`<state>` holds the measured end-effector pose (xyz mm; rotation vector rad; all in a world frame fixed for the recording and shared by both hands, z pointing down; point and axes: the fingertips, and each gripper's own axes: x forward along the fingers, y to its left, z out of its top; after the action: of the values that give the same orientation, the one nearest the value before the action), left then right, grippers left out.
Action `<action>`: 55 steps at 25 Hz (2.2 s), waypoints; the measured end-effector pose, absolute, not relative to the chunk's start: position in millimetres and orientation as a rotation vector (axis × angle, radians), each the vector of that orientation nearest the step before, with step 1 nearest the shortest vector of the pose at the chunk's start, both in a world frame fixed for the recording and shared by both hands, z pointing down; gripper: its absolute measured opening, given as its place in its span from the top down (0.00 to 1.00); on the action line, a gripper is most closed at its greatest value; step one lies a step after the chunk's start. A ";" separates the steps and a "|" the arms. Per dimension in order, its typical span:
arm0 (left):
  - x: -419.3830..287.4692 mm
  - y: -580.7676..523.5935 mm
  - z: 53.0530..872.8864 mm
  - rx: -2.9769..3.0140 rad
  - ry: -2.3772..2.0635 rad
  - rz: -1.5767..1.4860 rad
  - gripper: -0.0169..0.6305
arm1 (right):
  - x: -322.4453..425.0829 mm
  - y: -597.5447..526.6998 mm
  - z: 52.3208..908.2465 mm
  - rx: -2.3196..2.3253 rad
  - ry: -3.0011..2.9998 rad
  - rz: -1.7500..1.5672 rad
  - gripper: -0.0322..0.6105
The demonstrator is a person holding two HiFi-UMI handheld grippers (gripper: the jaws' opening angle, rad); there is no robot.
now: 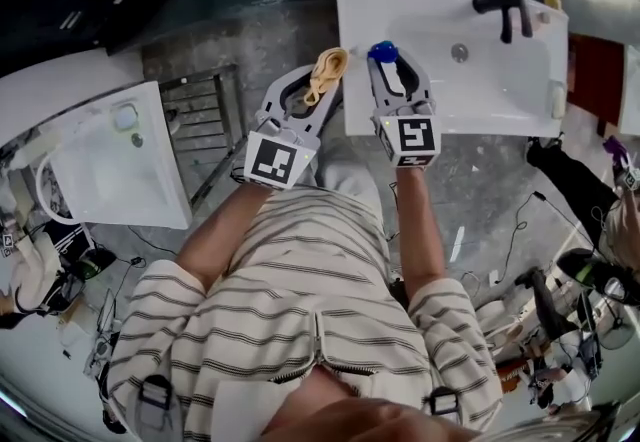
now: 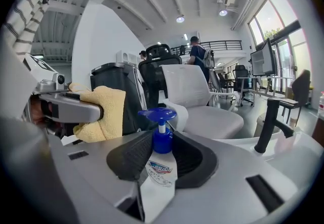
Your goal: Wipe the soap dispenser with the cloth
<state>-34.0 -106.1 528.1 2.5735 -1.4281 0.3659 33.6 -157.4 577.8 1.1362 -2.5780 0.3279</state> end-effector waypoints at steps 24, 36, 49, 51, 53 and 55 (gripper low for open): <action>-20.6 -68.2 469.7 2.710 -1.321 0.325 0.84 | 41.5 -125.1 459.7 1.228 -2.634 0.381 0.75; -7.6 -60.4 450.5 2.822 -1.231 0.325 0.84 | 37.8 -112.6 422.2 1.273 -2.651 0.369 0.75; 1.0 -68.4 440.6 2.868 -1.188 0.281 0.84 | 39.3 -115.8 408.7 1.336 -2.629 0.353 0.75; 4.7 -69.4 439.3 2.879 -1.173 0.279 0.84 | 40.1 -116.9 406.5 1.346 -2.627 0.351 0.75; 8.8 -71.0 437.6 2.890 -1.155 0.275 0.84 | 41.2 -118.5 404.0 1.355 -2.627 0.348 0.75; 12.9 -72.1 435.8 2.898 -1.143 0.266 0.84 | 41.9 -120.1 401.1 1.364 -2.628 0.341 0.75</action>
<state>12.9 -72.1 435.8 2.8981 -1.1427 0.2660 41.9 -120.1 401.1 1.3640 -2.6281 0.3408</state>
